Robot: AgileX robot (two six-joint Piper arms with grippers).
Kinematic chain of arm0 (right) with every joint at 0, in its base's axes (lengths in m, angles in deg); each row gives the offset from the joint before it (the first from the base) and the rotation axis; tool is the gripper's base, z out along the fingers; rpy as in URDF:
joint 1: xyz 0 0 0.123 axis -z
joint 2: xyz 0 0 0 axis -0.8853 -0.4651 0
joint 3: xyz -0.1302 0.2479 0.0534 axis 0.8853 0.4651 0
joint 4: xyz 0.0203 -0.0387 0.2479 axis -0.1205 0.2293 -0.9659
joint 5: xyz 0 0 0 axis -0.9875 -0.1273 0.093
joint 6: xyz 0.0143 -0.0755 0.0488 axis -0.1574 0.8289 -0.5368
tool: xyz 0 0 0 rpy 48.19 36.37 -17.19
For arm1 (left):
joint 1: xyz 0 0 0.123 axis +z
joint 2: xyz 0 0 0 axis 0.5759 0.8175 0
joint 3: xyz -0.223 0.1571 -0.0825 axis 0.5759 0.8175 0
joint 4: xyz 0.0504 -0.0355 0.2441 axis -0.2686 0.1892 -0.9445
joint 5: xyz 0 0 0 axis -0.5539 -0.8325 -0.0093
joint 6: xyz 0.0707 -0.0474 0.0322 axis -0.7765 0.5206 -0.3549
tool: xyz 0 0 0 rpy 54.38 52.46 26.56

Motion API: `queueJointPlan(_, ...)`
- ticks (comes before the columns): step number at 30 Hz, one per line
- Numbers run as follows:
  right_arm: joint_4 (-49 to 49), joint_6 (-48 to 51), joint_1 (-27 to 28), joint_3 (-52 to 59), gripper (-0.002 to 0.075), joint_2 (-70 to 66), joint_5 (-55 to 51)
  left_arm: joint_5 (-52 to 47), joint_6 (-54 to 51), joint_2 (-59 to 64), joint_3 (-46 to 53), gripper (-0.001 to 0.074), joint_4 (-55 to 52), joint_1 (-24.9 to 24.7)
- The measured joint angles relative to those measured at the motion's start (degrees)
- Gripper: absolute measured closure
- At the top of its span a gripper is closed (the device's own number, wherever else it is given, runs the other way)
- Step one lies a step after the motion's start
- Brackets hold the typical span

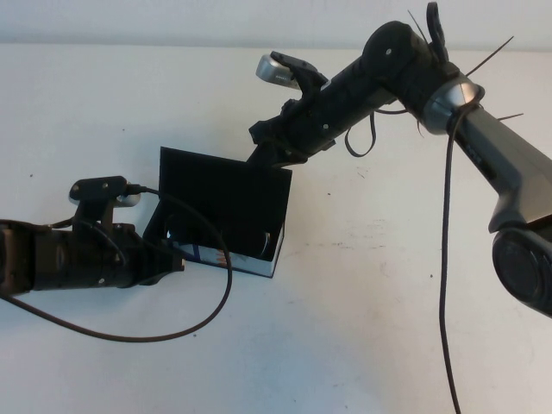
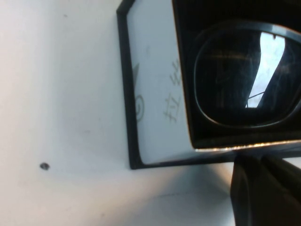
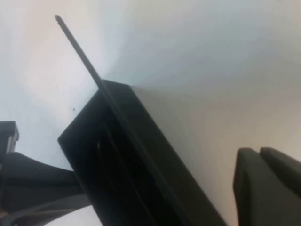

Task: Return glasses to glasses case
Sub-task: Close the glasses case

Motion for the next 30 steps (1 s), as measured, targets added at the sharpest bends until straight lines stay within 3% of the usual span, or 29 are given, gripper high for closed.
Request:
queueJointPlan(11,-0.21,0.00,-2.10,0.77,0.0734,1.22,0.00,0.00,0.00,0.00,0.00,0.0739,0.00,0.00)
queueJointPlan(24,0.18,3.05,-7.29,15.91,0.0734,8.07,0.22,0.00,0.00,0.00,0.00,0.0739,-0.27,0.00)
queueJointPlan(30,1.60,3.06,-8.31,16.54,0.0734,8.87,0.22,0.00,10.56,-1.49,-0.09,0.0739,-10.95,0.00)
